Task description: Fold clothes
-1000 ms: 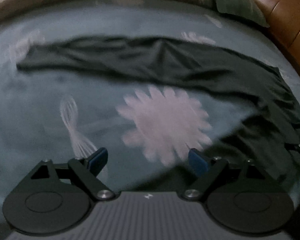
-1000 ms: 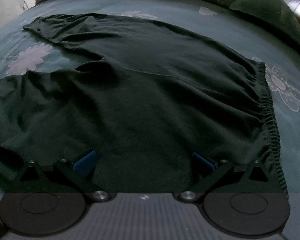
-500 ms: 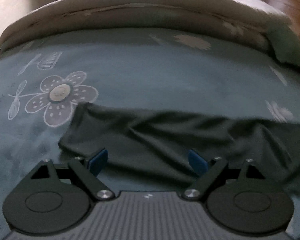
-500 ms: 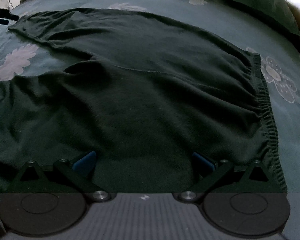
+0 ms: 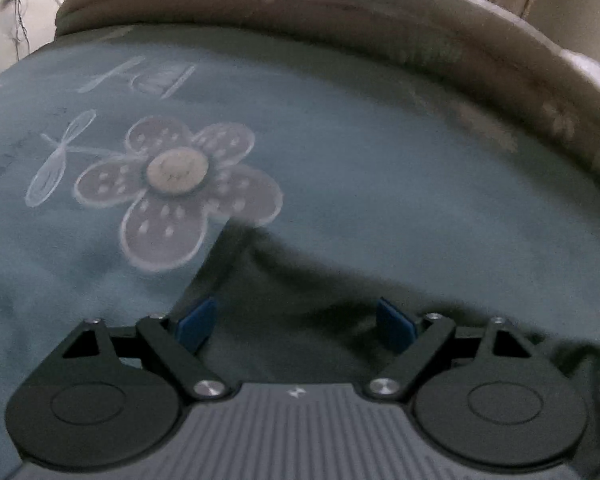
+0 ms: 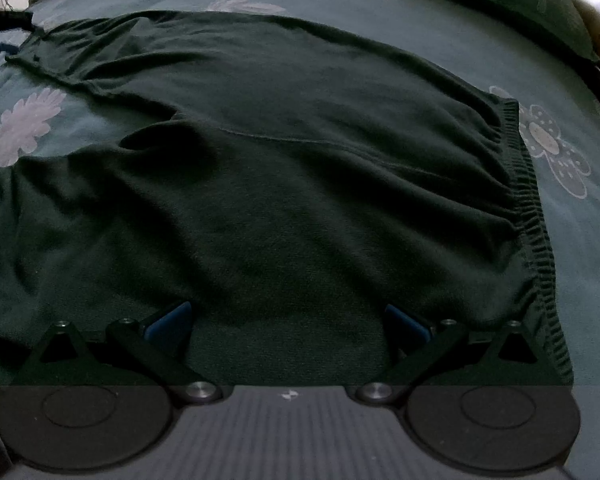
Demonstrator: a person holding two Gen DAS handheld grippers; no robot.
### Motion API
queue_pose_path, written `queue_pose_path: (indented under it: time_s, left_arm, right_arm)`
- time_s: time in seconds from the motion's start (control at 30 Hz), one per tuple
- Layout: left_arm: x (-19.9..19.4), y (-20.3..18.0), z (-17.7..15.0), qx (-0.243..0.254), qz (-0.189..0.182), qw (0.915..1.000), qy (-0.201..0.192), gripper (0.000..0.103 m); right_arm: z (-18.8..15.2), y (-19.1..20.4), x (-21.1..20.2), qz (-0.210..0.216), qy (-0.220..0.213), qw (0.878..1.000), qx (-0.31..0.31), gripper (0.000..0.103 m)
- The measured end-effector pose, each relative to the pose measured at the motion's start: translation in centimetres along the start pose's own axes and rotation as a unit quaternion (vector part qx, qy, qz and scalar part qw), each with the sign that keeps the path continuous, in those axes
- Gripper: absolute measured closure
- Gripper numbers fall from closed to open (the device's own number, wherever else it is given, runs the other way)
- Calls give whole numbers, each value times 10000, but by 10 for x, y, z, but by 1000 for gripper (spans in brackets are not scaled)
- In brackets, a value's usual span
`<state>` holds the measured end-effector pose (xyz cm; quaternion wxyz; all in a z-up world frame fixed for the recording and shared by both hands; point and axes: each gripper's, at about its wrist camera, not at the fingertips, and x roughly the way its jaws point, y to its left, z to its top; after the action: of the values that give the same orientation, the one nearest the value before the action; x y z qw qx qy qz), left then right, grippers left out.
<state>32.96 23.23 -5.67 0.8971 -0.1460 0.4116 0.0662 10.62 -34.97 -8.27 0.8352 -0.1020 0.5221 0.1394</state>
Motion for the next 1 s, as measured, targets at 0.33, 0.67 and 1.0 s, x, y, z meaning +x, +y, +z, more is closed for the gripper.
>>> queue_pose_path:
  time_s: [0.33, 0.67, 1.0]
  left_arm:
    - [38, -20, 11, -252, -520, 9982, 154, 16]
    - [4, -29, 9, -512, -817, 9953, -77, 16]
    - [-19, -99, -66, 1013, -524, 9911, 685, 16]
  right_arm:
    - [2, 0, -1, -33, 41, 10000, 51, 0]
    - [3, 0, 1, -30, 19, 10000, 85, 0]
    - [-4, 0, 0, -52, -213, 9997, 131, 0]
